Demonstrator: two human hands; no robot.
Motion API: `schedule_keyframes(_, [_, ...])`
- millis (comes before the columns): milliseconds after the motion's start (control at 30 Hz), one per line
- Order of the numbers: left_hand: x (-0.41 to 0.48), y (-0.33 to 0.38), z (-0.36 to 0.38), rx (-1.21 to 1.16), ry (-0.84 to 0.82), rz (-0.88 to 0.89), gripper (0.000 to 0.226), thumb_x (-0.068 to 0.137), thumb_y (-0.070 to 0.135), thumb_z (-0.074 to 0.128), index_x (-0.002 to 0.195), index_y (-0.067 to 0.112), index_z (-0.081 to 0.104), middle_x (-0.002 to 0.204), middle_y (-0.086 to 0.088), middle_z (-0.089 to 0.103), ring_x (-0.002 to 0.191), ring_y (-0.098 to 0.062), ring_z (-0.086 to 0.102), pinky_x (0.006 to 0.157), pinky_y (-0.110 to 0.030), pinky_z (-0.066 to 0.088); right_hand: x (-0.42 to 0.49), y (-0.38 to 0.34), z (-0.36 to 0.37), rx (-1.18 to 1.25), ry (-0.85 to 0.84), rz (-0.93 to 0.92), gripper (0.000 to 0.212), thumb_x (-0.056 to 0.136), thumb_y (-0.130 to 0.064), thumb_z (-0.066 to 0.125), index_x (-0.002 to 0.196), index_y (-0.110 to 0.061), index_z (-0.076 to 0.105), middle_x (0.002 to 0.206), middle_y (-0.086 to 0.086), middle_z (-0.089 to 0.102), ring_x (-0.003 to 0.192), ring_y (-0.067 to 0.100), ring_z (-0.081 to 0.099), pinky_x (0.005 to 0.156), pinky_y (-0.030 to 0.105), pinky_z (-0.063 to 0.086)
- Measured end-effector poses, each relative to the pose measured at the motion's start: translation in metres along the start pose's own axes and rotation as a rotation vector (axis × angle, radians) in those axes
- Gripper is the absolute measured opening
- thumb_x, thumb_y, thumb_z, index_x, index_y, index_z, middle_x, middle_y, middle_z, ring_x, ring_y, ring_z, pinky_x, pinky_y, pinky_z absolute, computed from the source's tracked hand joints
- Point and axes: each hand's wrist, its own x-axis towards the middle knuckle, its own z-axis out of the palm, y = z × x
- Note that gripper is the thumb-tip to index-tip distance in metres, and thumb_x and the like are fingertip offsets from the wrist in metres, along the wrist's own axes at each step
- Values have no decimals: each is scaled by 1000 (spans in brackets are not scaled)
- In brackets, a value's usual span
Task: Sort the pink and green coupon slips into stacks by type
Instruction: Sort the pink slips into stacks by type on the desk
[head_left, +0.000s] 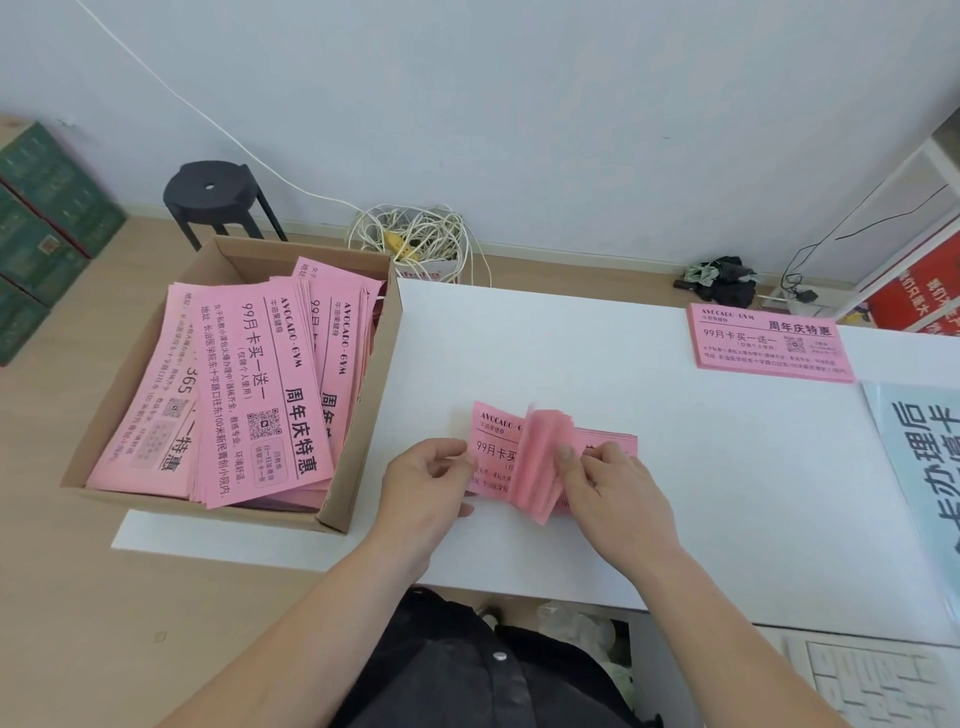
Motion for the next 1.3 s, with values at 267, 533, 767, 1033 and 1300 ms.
schedule_keyframes(267, [0,7,-2,82,-32,22,23,107,28,50,103,21,72,90,7,78,90,-15,74,74,-31,63,0,-4,3,-36,-1,12,56,101,-67,19,67,-36,50,101,-17,47,111,13,43,82,33,40])
schedule_keyframes(533, [7,21,8,509,-211,211,16,92,49,68,102,36,66,88,14,74,78,-1,69,71,-29,58,-2,-10,-15,-123,-181,-29,61,82,-90,1,109,-74,53,109,-11,42,114,16,34,83,36,42])
schedule_keyframes(767, [15,39,10,494,-185,140,40,95,63,53,85,27,66,73,12,66,70,-10,63,63,-31,49,1,-1,-3,-280,-116,-55,48,94,-52,43,142,-58,42,129,-12,37,127,14,32,94,33,49])
schedule_keyframes(1033, [30,49,2,390,-311,241,21,100,15,57,103,34,65,87,2,75,84,-20,72,79,-44,60,0,17,-6,166,163,118,57,95,-33,62,148,-42,44,150,-13,39,130,9,47,100,33,49])
schedule_keyframes(1300, [50,85,18,327,-400,369,14,103,14,56,106,28,59,98,8,73,87,-9,67,77,-23,53,8,34,-68,830,330,411,27,93,0,63,110,-18,72,95,-1,79,96,27,74,91,55,58])
